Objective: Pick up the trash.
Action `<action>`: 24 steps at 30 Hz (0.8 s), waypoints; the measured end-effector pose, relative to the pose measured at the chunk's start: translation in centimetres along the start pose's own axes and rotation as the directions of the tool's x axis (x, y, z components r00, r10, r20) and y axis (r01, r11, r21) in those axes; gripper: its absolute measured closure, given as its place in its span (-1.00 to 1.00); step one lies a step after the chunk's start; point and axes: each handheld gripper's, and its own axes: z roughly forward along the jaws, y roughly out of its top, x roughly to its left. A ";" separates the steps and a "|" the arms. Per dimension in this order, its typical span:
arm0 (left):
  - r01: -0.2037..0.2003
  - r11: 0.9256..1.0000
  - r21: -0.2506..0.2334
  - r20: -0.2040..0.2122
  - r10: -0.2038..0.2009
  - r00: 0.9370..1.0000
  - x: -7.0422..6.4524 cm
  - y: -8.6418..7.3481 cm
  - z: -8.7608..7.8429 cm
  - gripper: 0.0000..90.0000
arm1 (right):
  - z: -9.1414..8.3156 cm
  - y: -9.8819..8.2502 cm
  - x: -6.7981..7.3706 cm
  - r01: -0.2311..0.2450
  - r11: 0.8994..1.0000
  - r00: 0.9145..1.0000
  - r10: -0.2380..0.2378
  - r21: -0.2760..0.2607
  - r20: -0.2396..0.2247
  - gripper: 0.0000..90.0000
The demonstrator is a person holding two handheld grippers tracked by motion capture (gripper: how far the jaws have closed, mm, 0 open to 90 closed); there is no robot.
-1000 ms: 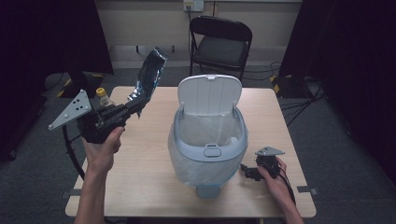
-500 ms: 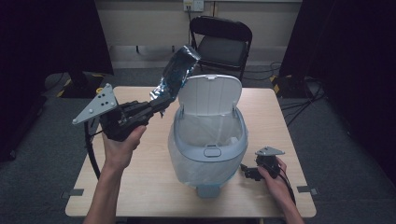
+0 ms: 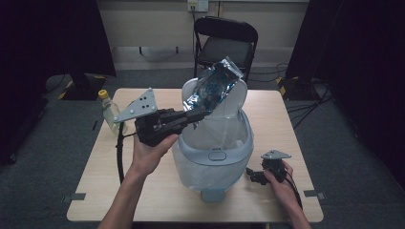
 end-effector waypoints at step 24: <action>0.080 0.991 0.106 0.018 -0.082 0.996 2.1 -1.2 2.9 0.29 | 0.0 0.0 0.0 0.000 1.000 1.000 0.000 0.000 0.001 -0.74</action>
